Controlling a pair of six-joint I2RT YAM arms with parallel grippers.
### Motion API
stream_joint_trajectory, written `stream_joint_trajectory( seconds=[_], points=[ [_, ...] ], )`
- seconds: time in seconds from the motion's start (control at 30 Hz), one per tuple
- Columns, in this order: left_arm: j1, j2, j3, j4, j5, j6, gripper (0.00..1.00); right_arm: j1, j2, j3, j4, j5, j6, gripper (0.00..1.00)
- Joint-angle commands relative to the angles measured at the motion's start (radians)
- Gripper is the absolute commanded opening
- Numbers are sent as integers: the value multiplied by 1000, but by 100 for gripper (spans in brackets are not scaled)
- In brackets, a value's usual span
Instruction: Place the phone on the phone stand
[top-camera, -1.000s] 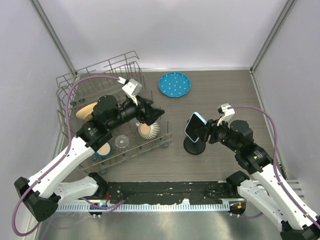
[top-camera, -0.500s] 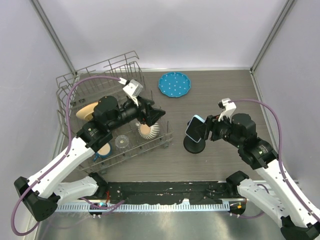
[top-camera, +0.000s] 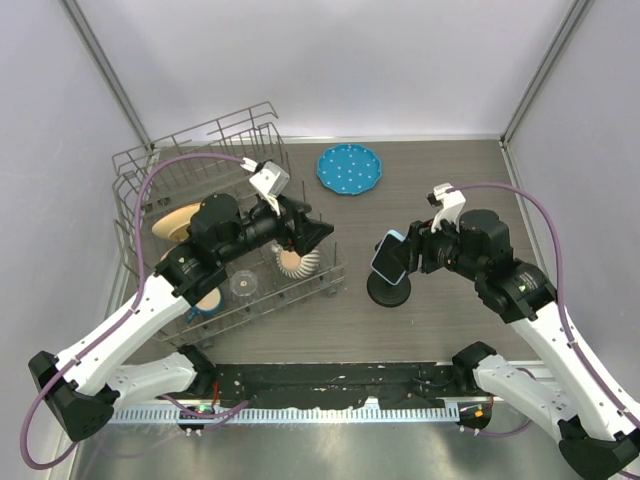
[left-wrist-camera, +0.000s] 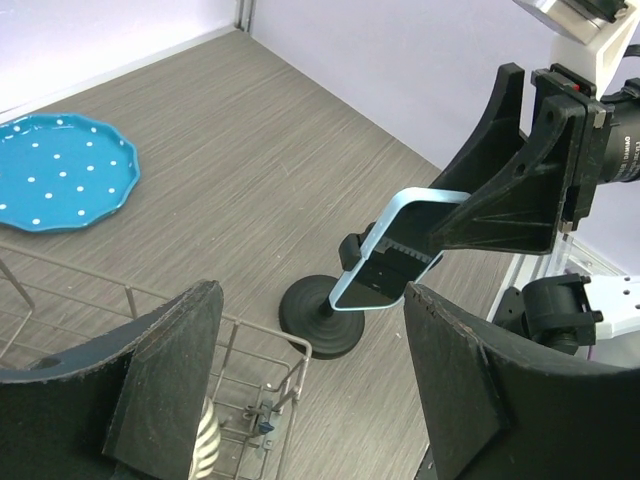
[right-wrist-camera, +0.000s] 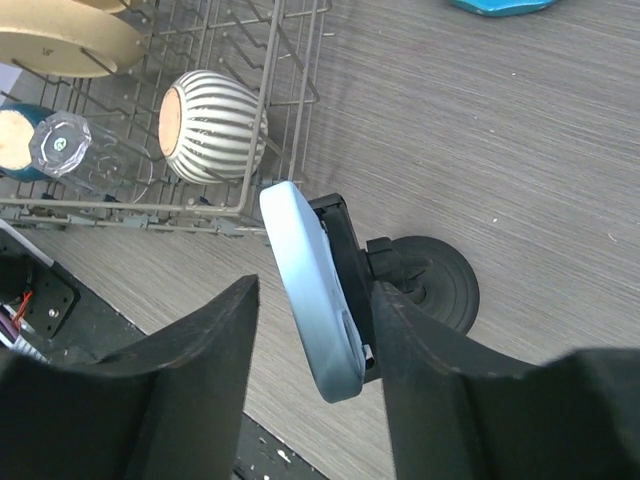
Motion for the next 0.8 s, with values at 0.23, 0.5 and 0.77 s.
stream_joint_trajectory(
  seconds=[0.23,0.5,0.77],
  points=[
    [-22,-28,6,14,-27,20,92,5,79,87,-33,-30,-31,34],
    [-37,-48,6,6,-49,31,93,4,96,93,-24,-52,-16,23],
    [-57,-74,6,-5,-79,58,93,4,132,117,-24,-15,13,1]
  ],
)
